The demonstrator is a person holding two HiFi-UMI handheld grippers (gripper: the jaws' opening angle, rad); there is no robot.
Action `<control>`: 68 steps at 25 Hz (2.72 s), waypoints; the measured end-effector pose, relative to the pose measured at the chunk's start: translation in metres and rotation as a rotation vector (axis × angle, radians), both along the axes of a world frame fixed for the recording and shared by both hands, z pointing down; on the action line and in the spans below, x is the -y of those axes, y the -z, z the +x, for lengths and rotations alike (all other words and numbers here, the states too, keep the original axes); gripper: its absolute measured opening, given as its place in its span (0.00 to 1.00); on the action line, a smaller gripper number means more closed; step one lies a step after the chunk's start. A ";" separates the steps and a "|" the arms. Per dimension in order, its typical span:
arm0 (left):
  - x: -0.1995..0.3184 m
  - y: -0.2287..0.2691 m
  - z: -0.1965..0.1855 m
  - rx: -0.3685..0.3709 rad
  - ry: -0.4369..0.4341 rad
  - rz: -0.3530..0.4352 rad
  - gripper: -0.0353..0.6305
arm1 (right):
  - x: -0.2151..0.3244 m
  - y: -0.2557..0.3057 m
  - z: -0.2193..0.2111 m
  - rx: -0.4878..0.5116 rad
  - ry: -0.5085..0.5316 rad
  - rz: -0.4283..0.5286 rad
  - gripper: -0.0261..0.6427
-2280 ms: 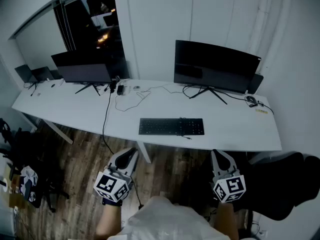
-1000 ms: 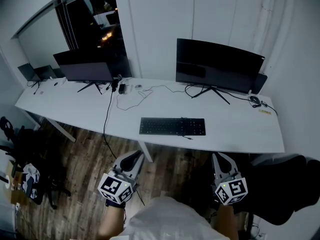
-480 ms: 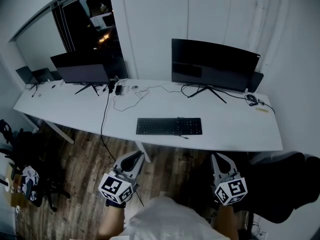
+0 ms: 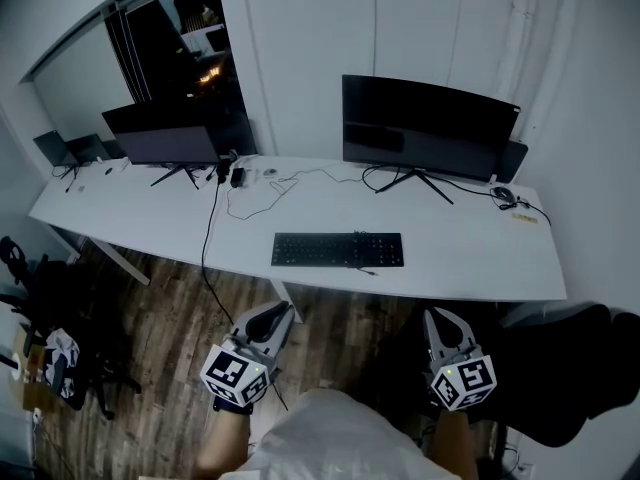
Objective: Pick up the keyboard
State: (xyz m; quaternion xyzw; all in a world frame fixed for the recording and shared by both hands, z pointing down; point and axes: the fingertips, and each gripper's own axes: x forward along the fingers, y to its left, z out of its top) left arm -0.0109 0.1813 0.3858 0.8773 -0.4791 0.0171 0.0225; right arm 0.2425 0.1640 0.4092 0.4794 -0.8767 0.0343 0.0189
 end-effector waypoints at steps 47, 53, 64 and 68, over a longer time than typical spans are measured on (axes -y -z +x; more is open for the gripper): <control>0.224 -0.043 -0.073 -0.047 -0.003 -0.111 0.10 | 0.215 -0.042 -0.088 -0.060 0.037 -0.117 0.04; 0.260 -0.056 -0.087 -0.062 -0.028 -0.097 0.10 | 0.252 -0.044 -0.106 -0.071 0.042 -0.119 0.05; 0.307 -0.060 -0.117 -0.079 -0.048 -0.094 0.10 | 0.295 -0.048 -0.136 -0.097 0.033 -0.129 0.05; 0.319 -0.061 -0.120 -0.083 -0.071 -0.090 0.10 | 0.303 -0.049 -0.143 -0.108 0.022 -0.133 0.05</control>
